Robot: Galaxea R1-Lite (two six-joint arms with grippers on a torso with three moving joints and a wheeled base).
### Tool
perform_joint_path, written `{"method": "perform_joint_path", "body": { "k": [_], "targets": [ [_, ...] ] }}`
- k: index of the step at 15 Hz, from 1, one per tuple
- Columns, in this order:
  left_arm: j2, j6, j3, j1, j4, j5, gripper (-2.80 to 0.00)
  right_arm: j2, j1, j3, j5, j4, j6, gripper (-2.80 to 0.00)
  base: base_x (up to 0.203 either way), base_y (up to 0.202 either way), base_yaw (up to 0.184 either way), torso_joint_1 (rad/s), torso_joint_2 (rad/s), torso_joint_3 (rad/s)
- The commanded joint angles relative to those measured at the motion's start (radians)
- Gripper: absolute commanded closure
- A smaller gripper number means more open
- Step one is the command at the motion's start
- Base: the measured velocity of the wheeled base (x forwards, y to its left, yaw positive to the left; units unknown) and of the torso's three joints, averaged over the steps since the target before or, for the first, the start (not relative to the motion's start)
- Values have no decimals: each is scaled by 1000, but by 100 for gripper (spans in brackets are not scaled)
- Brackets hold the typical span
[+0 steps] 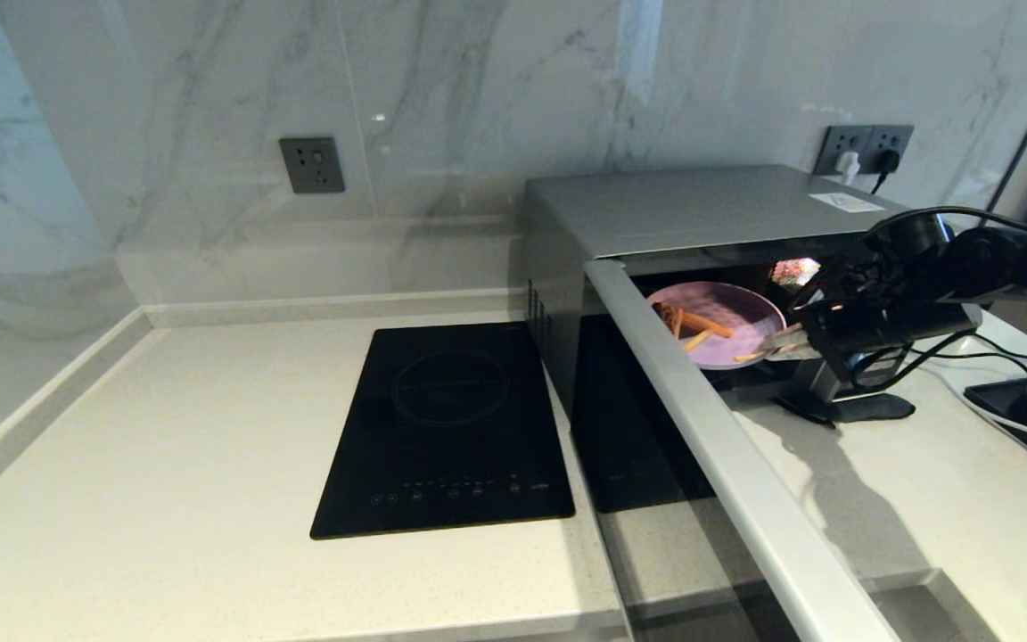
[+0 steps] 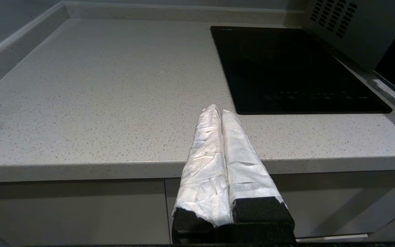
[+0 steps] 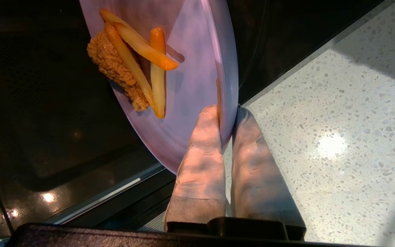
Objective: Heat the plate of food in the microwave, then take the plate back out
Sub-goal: Put the plate in the microwave oven
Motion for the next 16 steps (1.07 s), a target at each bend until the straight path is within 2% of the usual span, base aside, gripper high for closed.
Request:
{"method": "perform_joint_path", "body": {
  "k": [1,13,14,16],
  "targets": [
    [2,-1,0,0,0,0,0,-49,-1,28,4,9,6,0,0,0,0,0,0,0],
    [2,-1,0,0,0,0,0,-309,-64,259,10,9,23,0,0,0,0,0,0,0],
    [2,-1,0,0,0,0,0,-322,-70,277,9,9,44,0,0,0,0,0,0,0],
    [2,-1,0,0,0,0,0,-349,-70,297,6,8,150,0,0,0,0,0,0,0]
  ]
}}
